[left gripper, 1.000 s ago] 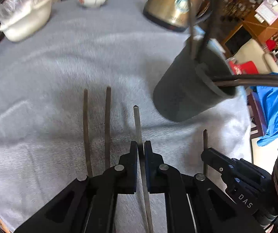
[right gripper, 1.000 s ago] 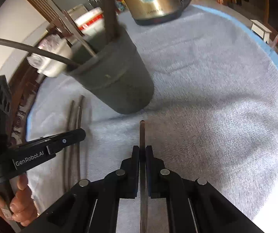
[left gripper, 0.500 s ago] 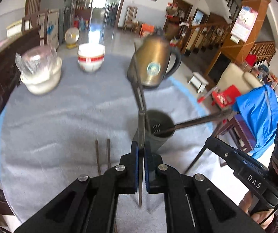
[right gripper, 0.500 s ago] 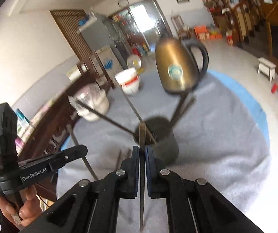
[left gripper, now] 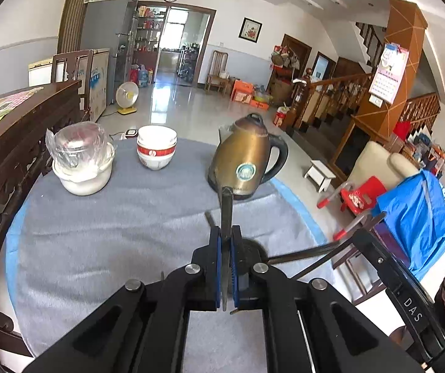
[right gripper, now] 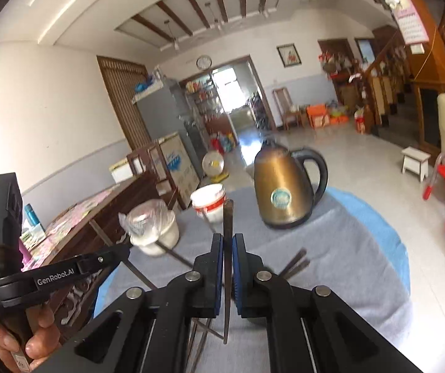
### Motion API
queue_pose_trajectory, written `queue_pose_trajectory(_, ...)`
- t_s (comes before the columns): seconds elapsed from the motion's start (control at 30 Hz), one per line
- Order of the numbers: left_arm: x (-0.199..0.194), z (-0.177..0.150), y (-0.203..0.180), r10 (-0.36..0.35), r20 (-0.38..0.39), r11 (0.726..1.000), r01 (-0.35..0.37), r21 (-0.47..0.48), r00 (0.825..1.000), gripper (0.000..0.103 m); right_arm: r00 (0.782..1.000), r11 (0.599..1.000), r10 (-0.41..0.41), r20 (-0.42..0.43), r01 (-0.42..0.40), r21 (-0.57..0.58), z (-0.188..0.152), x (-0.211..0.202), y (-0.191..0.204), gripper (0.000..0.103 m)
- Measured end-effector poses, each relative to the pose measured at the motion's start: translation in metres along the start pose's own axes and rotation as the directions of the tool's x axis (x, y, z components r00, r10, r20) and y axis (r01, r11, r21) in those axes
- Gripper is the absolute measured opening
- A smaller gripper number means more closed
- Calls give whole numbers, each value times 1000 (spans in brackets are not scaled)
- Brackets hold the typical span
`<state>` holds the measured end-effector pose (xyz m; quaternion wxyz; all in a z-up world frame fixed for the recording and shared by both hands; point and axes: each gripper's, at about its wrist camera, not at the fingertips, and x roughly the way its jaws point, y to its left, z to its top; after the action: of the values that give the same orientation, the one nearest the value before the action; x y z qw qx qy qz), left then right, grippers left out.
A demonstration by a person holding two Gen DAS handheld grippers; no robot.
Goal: Organize utensils
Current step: 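Lift the held chopsticks with both tools and lower them into the holder cup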
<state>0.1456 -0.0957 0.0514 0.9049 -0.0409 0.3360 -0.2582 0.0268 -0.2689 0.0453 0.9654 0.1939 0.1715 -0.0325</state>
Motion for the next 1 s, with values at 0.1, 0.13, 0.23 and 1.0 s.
queue_pose_trajectory(0.1,-6,11,-5,-4,35,1000,4,-7,999,6,999,1000,-5,48,5,9,12,-5,-1,7)
queue_pose_trajectory(0.13,-7,15,-4,-9,48,1000,9,-10,999,6,997,1000,-14,71,13,11,17,-7,-2,7)
queue_pose_trajectory(0.23,-13,26,-10,-9,108,1000,11,-13,994,6,991,999,-43,127,40,22,28,-10,-4,7)
queue_pose_trajectory(1.0,41,-9,-20,73,32,996,-75,57,997,19,995,989,-65,-77,75,129,-6,39,-36,11)
